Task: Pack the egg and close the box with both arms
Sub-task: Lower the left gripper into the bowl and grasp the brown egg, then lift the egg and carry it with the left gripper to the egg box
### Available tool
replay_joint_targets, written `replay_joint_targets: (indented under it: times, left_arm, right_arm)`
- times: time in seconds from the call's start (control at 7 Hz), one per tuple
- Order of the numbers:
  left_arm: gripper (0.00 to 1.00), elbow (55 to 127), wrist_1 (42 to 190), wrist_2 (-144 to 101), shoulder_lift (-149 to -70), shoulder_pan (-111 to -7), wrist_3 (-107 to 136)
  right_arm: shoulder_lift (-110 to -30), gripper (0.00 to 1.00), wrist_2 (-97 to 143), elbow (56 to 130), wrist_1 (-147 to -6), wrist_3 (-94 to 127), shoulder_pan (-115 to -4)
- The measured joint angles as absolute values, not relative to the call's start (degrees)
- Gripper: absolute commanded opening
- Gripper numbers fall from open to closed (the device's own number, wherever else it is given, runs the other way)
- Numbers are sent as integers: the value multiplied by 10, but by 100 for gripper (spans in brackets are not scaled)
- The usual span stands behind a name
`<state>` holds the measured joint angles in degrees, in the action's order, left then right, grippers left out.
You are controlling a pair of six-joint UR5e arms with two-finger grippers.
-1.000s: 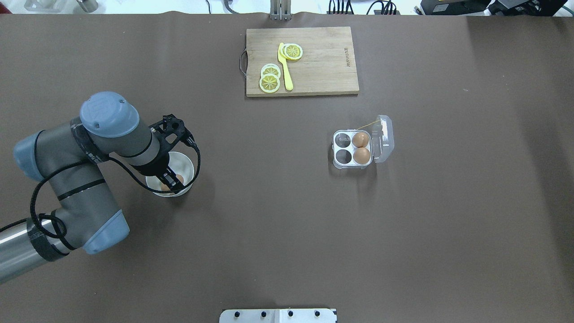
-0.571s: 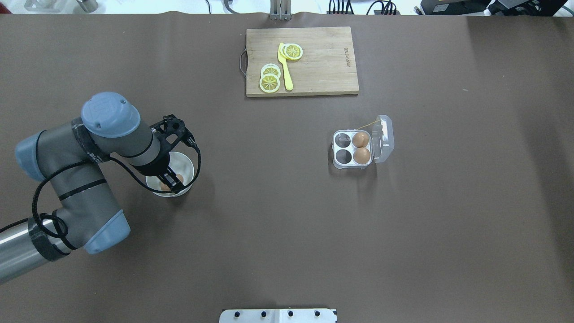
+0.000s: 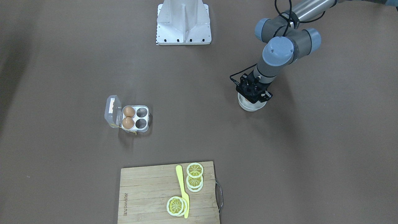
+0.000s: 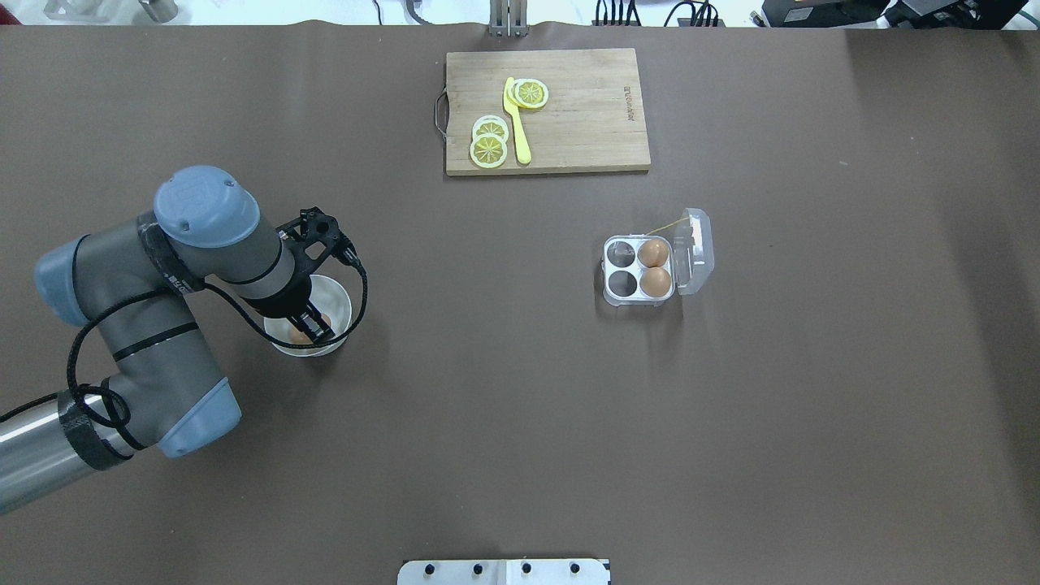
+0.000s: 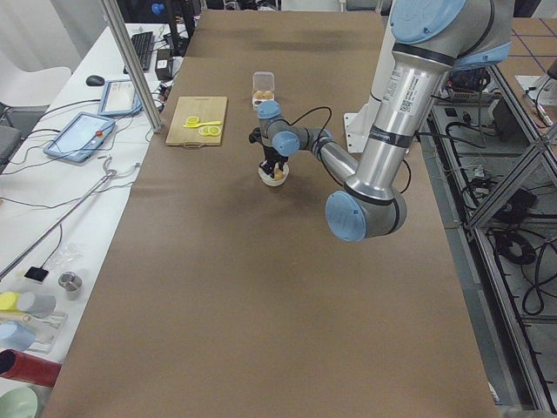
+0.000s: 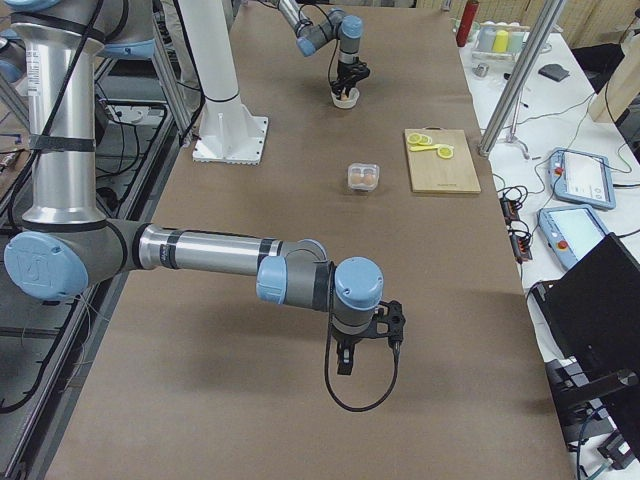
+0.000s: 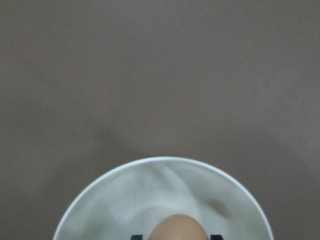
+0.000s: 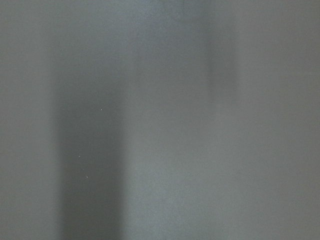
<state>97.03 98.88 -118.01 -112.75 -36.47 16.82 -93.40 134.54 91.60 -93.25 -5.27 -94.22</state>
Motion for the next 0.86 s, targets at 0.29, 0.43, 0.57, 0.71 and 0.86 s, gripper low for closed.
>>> replay_joint_targets:
  times: [0.29, 0.43, 0.57, 0.71, 0.86]
  left_arm:
    - [38, 974, 988, -1187, -1130, -365, 172]
    - [38, 977, 986, -1201, -1134, -368, 173]
    - [38, 981, 980, -1216, -1139, -373, 174]
    - [38, 984, 971, -1226, -1145, -380, 175]
    - [38, 989, 958, -1236, -1154, -388, 175]
  right_arm:
    - [-934, 100, 1345, 916, -933, -53, -942]
    - [-934, 100, 1345, 916, -933, -53, -942]
    - [-934, 100, 1345, 917, -933, -53, -942]
    - [-934, 100, 1345, 917, -933, -53, -942]
    - [-934, 100, 1346, 917, -933, -53, -942]
